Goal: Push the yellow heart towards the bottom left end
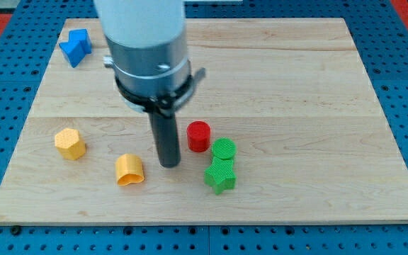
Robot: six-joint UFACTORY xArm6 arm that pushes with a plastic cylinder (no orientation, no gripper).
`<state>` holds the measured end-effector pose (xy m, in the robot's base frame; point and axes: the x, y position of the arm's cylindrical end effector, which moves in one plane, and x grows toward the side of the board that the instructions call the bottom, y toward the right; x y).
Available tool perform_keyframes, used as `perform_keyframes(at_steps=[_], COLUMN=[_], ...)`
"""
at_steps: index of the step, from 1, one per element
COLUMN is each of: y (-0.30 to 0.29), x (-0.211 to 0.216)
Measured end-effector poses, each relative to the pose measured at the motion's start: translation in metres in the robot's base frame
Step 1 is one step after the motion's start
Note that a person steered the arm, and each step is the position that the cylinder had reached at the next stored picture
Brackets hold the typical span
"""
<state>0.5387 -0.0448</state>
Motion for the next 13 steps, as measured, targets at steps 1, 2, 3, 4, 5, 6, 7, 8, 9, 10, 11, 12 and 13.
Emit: perform_keyframes(at_steps=[1, 2, 3, 4, 5, 6, 7, 8, 9, 10, 11, 12, 13], y=[-0.007, -0.065, -0.146, -0.151, -0.148, -0.145, -0.146, -0.149, -0.15, -0.15, -0.152, -0.154, -0.102], x=[0.016, 0.0, 0.009, 0.006, 0.009, 0.009, 0.009, 0.009, 0.011, 0.017, 0.026, 0.036, 0.039])
